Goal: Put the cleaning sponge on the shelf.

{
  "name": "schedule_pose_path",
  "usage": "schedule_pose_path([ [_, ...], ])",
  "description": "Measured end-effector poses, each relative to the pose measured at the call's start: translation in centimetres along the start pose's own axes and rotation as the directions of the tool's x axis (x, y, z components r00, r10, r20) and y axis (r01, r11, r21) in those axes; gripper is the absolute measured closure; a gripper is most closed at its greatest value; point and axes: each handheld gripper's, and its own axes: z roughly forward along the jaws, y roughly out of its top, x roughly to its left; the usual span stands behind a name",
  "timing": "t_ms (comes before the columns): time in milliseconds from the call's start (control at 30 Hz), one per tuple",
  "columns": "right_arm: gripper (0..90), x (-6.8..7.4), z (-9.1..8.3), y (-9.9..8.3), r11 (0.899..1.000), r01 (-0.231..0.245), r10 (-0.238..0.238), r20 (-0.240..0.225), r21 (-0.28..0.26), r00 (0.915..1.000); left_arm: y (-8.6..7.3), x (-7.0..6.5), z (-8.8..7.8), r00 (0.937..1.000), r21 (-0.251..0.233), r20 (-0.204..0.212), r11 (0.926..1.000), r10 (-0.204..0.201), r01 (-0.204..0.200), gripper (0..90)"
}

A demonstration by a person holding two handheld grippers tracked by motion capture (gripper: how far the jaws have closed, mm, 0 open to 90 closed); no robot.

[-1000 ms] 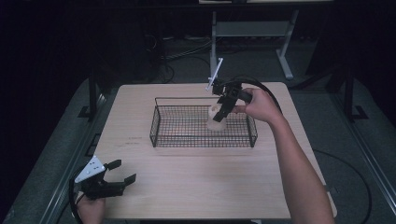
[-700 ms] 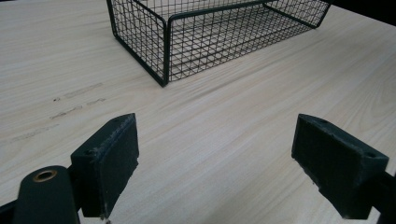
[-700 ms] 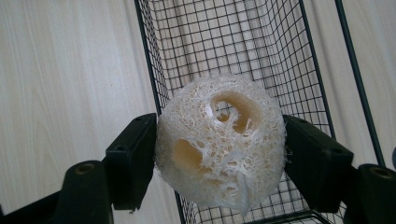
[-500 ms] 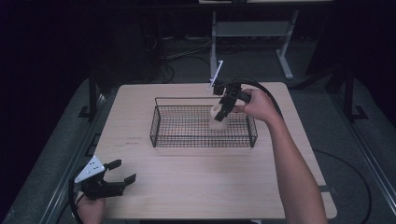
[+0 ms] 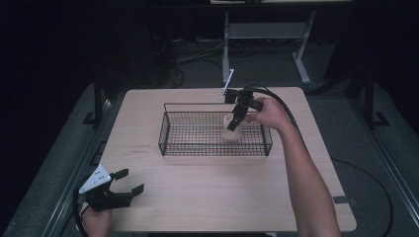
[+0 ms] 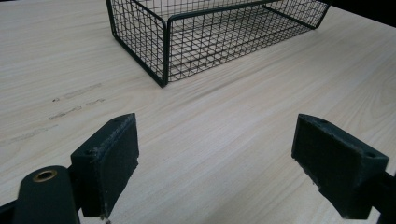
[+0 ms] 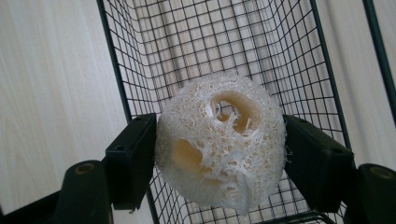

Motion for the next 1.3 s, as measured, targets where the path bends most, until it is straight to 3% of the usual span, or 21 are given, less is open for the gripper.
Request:
schedule_pose_path([
  [133, 29.3, -0.3, 0.9, -0.4, 1.0, -0.018, 0.017, -0.024, -0.022, 0.9996, 0.0, 0.0, 0.0, 1.0, 0.002, 0.0, 1.0, 0.0, 0.0, 13.7],
  [367, 29.2, -0.6, 2.3, -0.5, 1.0, -0.014, 0.014, -0.032, 0.027, 0.9994, 0.0, 0.0, 0.1, 1.0, 0.007, 0.001, 1.0, 0.004, -0.004, 13.7],
  [833, 29.3, -0.7, 3.6, -0.2, 0.999, -0.009, 0.01, -0.041, 0.041, 0.9991, 0.0, 0.0, 0.1, 1.0, 0.003, 0.001, 1.0, 0.002, -0.002, 13.7],
  [933, 29.3, -0.9, 3.8, -0.5, 1.0, -0.028, 0.029, -0.056, 0.014, 0.998, 0.0, 0.0, 0.0, 1.0, 0.001, 0.0, 1.0, -0.002, 0.002, 13.7],
  [1300, 28.7, -1.0, 4.4, -0.9, 0.999, -0.029, 0.031, -0.043, 0.036, 0.9986, 0.0, 0.0, 0.1, 1.0, 0.002, 0.0, 1.0, -0.001, 0.001, 13.7],
])
